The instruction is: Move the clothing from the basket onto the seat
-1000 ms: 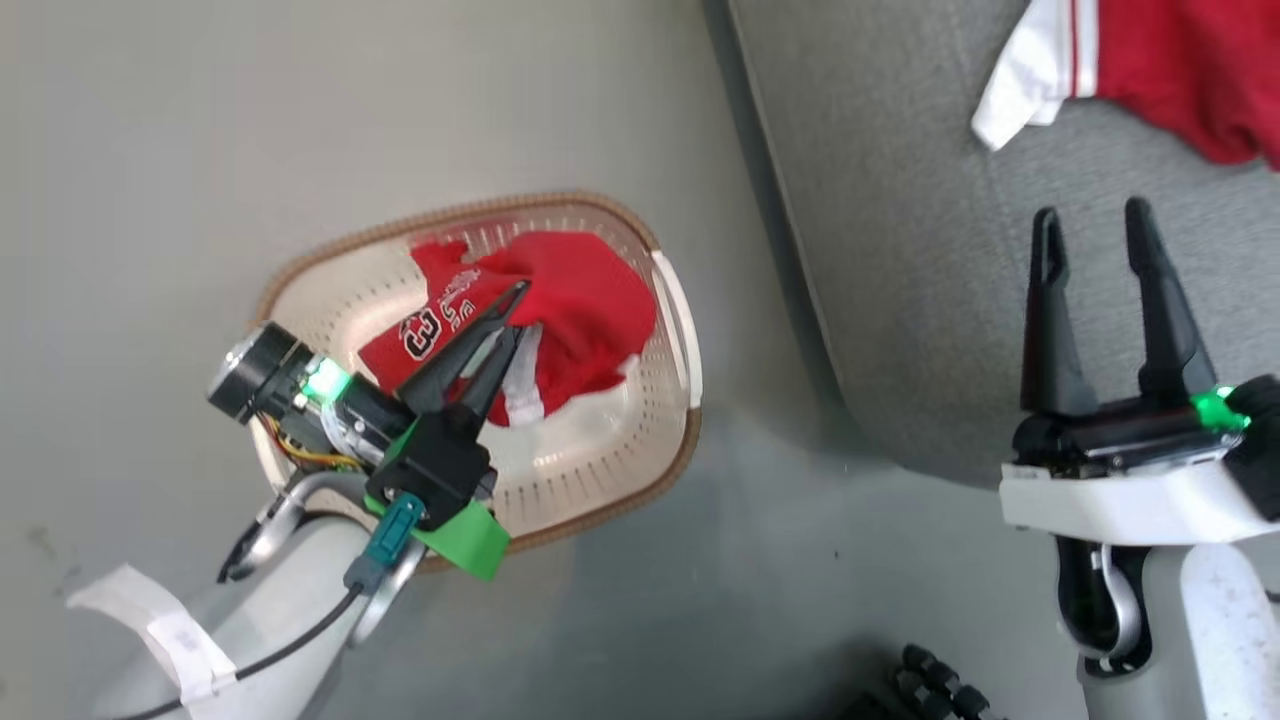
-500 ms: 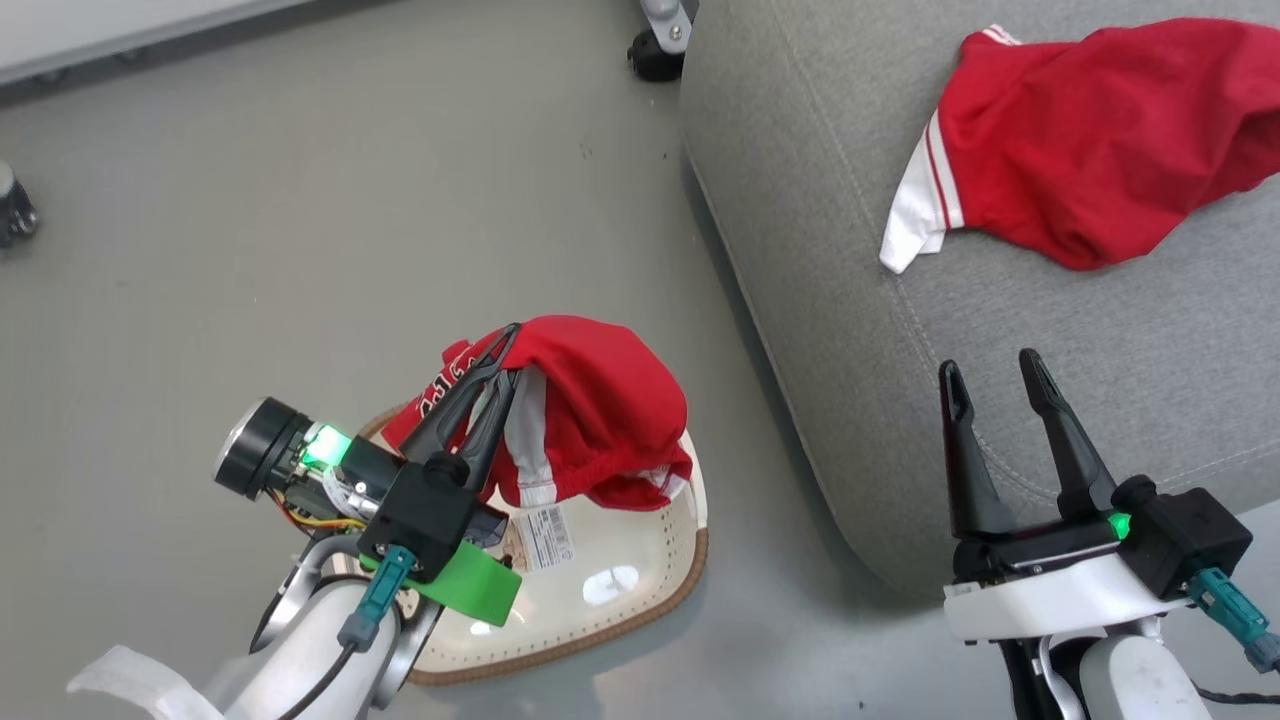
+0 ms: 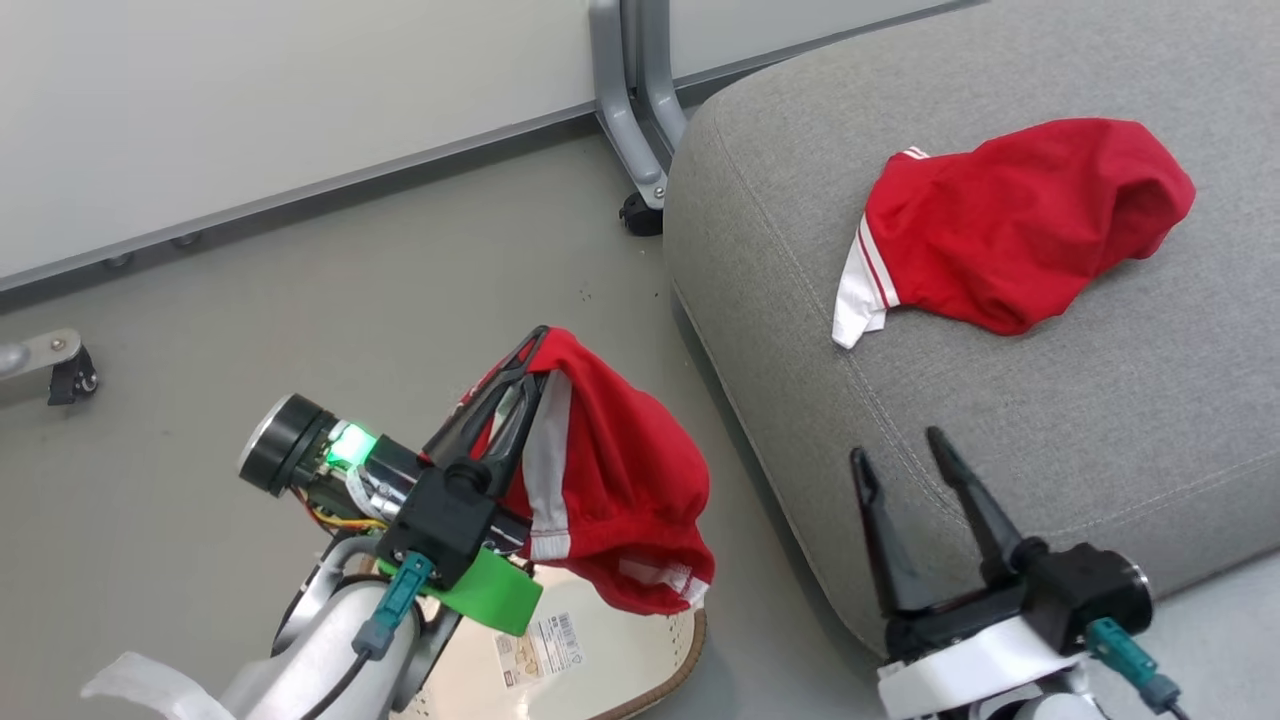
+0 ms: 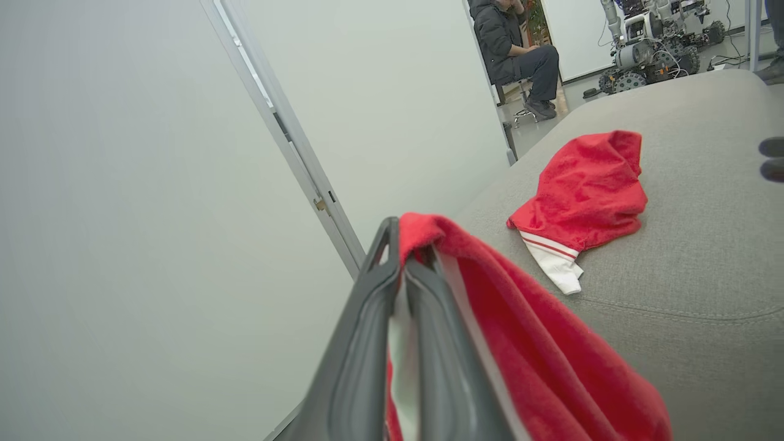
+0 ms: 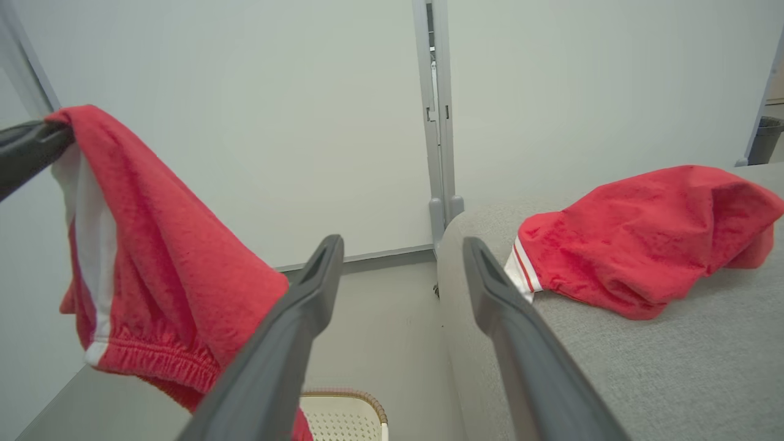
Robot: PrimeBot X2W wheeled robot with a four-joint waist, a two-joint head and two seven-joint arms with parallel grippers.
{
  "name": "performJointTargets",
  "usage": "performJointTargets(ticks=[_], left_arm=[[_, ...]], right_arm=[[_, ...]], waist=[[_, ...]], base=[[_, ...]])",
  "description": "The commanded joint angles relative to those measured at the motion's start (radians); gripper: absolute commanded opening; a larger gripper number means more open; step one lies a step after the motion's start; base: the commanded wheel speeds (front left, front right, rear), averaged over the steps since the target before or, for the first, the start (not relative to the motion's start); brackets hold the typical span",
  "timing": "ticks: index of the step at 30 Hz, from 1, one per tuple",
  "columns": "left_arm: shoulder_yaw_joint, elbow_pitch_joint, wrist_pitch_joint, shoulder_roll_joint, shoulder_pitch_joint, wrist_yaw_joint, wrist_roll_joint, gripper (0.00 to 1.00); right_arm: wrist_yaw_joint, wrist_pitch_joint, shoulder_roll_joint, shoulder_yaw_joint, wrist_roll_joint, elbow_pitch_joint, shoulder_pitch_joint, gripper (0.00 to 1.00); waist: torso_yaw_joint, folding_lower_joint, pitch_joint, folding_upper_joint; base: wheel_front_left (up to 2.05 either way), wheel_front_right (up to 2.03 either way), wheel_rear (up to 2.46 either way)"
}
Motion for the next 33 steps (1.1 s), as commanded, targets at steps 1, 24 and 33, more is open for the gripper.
performJointTargets(ticks=[1,24,33], left_arm=[[-0.001,-0.005,0.0,-0.007,-0.013,-0.009,0.008,0.0],[-0.124,-0.006,0.0,-0.091,-0.095,-0.112,0.05,0.0],[-0.146,0.016,0.0,-0.096,-0.074,-0.119,0.039,0.0]], right_arm=[[-0.002,0.0,-0.002,0.029,-0.018,0.015,-0.008,1.0],[-0.002,0.0,-0.002,0.291,0.006,0.193,-0.266,1.0],[-0.002,0.0,-0.002,0.303,0.017,0.231,-0.256,0.0]], waist=[[-0.004,0.0001,-0.008,-0.0001],[0.034,0.0001,-0.003,-0.0001],[0.043,0.0001,-0.015,-0.0001]], base=[[0.0,0.0,0.0],[0.0,0.0,0.0],[0.0,0.0,0.0]])
